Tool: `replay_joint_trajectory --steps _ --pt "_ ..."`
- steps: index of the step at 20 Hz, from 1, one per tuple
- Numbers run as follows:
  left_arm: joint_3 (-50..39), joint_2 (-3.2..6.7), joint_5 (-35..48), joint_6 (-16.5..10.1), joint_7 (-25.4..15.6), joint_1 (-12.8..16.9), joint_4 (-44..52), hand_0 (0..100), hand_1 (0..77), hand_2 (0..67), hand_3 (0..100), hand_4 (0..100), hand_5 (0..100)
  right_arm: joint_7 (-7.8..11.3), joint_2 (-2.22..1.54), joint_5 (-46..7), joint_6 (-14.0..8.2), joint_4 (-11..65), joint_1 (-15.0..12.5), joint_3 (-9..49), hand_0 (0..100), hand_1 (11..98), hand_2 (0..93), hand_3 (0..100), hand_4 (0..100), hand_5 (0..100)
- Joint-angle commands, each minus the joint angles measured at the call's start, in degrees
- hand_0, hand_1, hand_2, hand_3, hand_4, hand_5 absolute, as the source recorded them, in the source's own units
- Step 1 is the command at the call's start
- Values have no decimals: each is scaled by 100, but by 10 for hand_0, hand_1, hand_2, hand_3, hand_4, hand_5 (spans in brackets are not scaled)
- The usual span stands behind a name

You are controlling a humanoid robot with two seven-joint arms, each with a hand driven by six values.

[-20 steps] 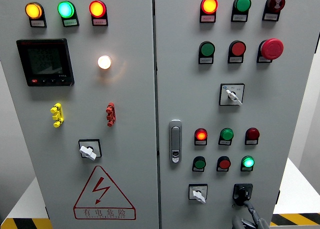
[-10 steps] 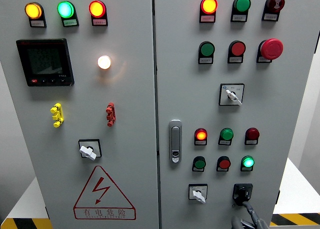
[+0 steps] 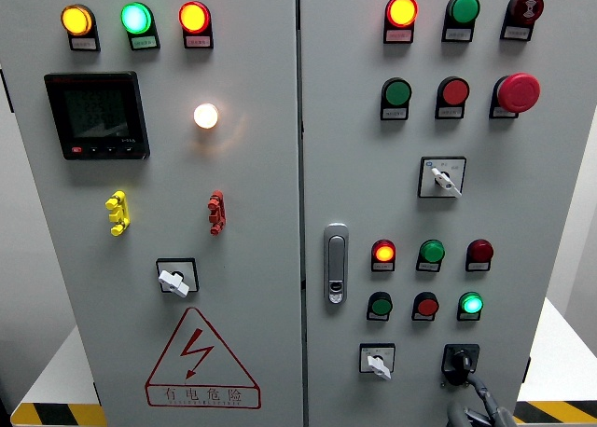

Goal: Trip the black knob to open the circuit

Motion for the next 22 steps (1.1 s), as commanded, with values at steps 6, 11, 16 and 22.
replay_joint_trajectory --steps 6,11,16,22 --pt "0 0 0 0 0 6 0 0 34 127 213 66 16 -9 -84 0 -1 4 -48 157 777 461 38 798 828 893" --pt "0 0 0 0 0 -3 0 0 35 127 213 66 16 0 -119 0 -1 22 -118 280 778 460 38 795 824 893" --pt "0 0 0 0 0 6 -9 0 36 127 213 66 16 26 -119 0 -1 136 -312 298 779 459 38 787 785 892" --pt "0 0 0 0 0 6 -1 0 34 127 213 66 16 44 -128 0 -10 549 -716 315 775 478 46 515 468 707"
